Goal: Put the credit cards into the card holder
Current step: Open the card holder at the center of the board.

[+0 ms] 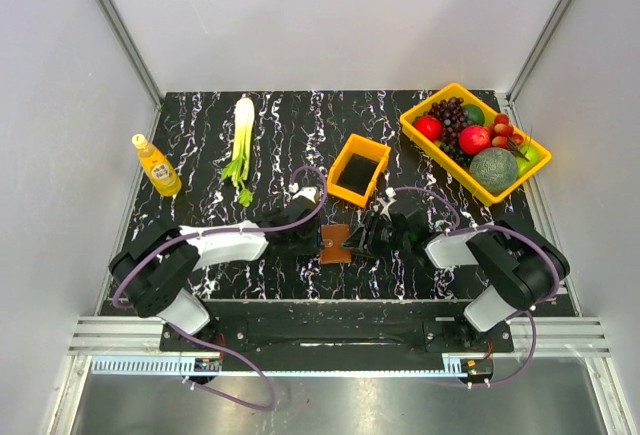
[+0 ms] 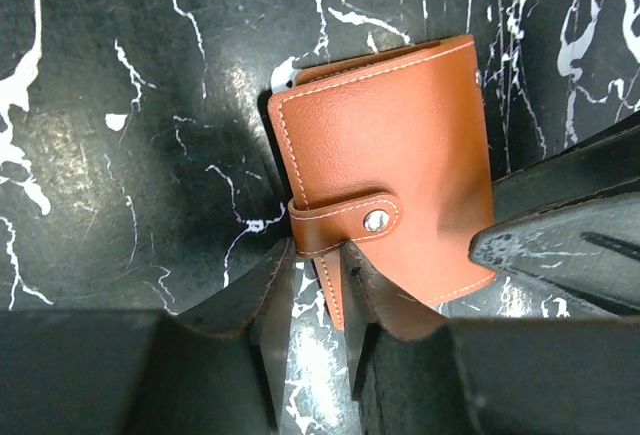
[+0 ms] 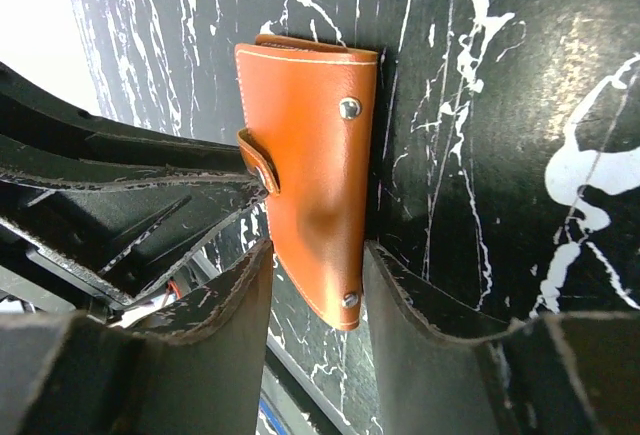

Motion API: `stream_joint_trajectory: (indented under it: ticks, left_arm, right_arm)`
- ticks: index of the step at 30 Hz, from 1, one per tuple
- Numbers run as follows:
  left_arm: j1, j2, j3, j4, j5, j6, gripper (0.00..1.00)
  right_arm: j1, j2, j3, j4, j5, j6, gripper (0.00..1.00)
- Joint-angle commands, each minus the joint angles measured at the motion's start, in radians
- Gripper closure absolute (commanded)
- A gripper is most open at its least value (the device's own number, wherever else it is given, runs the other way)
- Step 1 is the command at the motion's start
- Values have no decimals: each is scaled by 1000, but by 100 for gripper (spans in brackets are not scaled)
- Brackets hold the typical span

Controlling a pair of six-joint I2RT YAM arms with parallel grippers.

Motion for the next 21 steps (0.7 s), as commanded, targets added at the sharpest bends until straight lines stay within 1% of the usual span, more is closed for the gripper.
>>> stream_joint_trajectory:
  ticks: [1,4,5,8,9,10,12,13,15,17,20,21]
  left_arm:
    - [-11,42,-12,85,48,-19,74]
    - [-12,45,-16,88,57,-19,78]
    - [-12,46,-14,87,57,-19,79]
    - [-14,42,-20,87,50,-20,80]
    - [-14,40,-22,87,48,-20,80]
    - [-14,36,-23,87,45,-20,80]
    - [-12,22,-29,87,34,-17,80]
    - [-14,11,-31,87,25,-11,77]
    - [-15,-39,-39,82,-11,10,61]
    - [-15,-107,-54,82,-54,47,49]
    - [-15,-213,-91,130,-73,168,35]
    - [-15,-239,-103,146,-67,215,32]
  right_arm:
    - [24,45,-20,111,-34,43,54]
    - [27,43,-32,161,-27,63,58]
    - [30,37,-36,171,-22,68,62]
    - [29,13,-31,157,4,68,64]
    - [30,-2,-32,148,18,63,69]
    - [32,-10,-34,134,31,58,70]
    - [32,-47,-26,90,60,39,80]
    - [32,-61,-20,62,73,23,84]
    - [32,-87,1,-1,76,-18,86]
    - [32,-102,29,-80,70,-60,92]
    - [32,-115,61,-171,51,-133,92]
    - [29,-115,75,-200,44,-168,92]
